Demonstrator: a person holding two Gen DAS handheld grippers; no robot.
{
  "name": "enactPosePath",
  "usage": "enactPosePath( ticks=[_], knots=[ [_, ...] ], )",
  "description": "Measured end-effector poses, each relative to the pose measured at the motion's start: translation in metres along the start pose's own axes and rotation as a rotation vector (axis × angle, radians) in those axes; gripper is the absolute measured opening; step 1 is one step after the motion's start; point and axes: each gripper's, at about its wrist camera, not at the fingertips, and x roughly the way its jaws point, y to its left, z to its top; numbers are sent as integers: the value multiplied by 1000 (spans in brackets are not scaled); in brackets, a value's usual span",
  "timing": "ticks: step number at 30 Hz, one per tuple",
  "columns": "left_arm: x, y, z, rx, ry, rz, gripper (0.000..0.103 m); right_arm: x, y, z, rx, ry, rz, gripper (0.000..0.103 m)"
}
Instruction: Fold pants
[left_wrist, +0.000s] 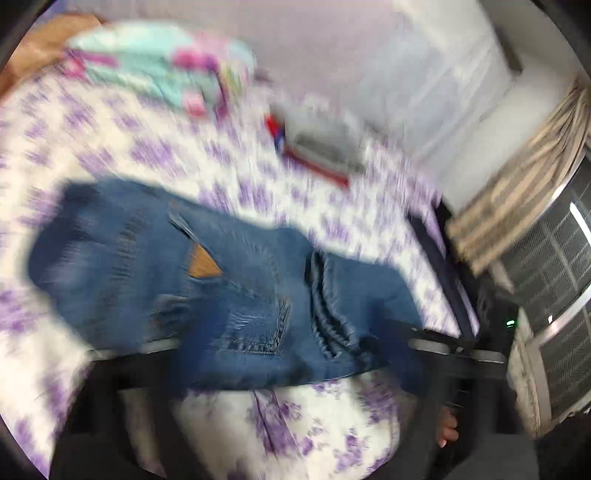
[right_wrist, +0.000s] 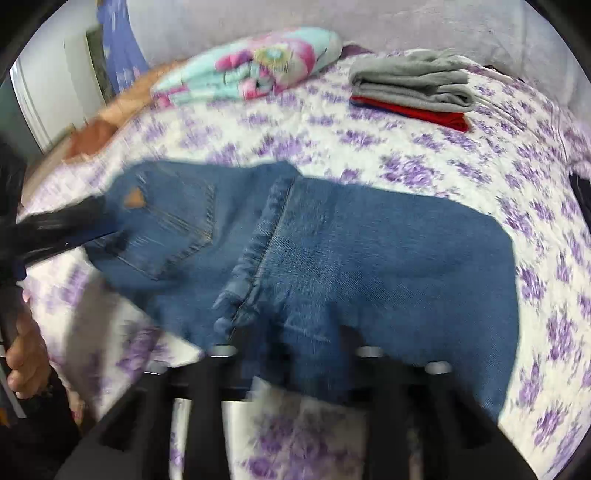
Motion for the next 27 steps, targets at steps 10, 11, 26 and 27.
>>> enactPosePath(
  ticks=[10,11,26,27],
  knots=[
    [-53,45,-35,-203,-30,185,92,-59,-45,-37,101,-115,87,62],
    [-43,58,-40,-271,-2,175,92,-60,-50,-40,110,-113,89,62],
    [32,78,8,-320,-57,249,36,-78,-76,-76,173,-127,34,62],
    [28,70,9,-277,-81,262,35,-77,-75,-76,170,-124,24,62]
  ],
)
